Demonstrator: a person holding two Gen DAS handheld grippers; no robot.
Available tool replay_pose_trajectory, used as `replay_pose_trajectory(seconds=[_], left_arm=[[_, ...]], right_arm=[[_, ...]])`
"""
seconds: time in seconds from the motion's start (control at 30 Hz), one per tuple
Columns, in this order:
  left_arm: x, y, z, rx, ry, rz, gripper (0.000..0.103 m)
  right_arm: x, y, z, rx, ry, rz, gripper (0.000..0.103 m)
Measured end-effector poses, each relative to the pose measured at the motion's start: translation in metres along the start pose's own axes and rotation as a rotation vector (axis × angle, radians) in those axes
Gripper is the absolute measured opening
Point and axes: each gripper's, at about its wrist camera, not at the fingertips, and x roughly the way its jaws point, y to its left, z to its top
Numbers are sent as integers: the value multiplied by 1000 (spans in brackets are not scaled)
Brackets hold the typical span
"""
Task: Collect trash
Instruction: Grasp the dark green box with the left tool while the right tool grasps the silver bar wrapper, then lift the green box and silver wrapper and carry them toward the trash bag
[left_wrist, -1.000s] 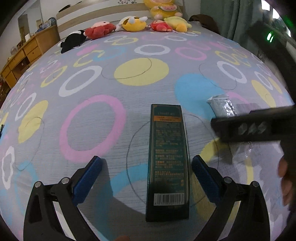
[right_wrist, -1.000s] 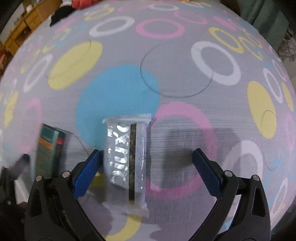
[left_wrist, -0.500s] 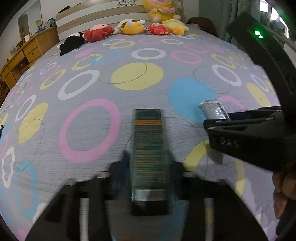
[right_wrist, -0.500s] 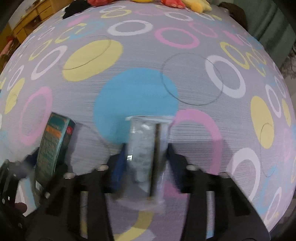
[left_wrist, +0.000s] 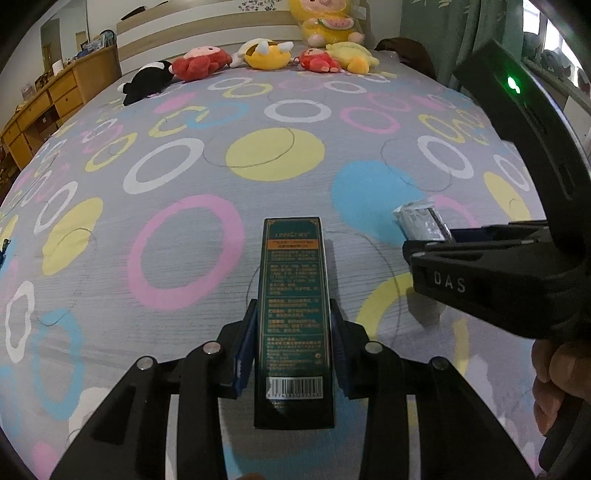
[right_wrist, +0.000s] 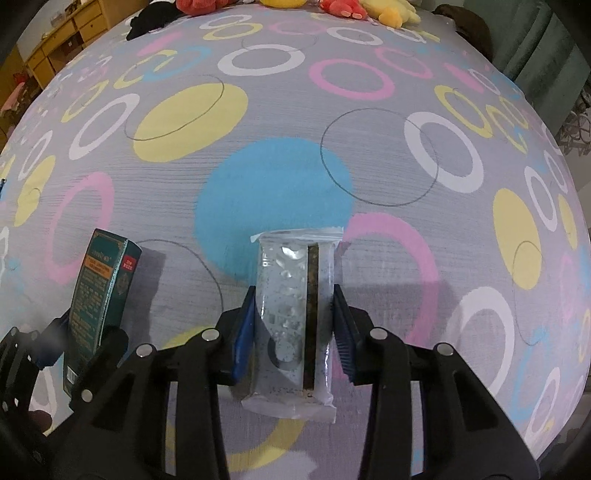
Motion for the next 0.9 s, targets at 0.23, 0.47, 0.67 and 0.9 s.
replay_pose_trajectory(seconds=[0.23, 0.47, 0.67, 0.9], left_arm=[[-36, -3, 1, 5, -31, -1, 35], [-87, -8, -3, 10, -66, 9, 35], [-135, -17, -11, 38, -100, 15, 35], [-196, -26, -22, 60, -156, 4, 35]], right_arm=[[-33, -7, -4, 21, -36, 12, 37], [-94, -17, -17, 26, -95, 30, 37], [-152, -18, -30, 24, -144, 54, 37], [-230, -16, -54, 13, -233, 93, 37]])
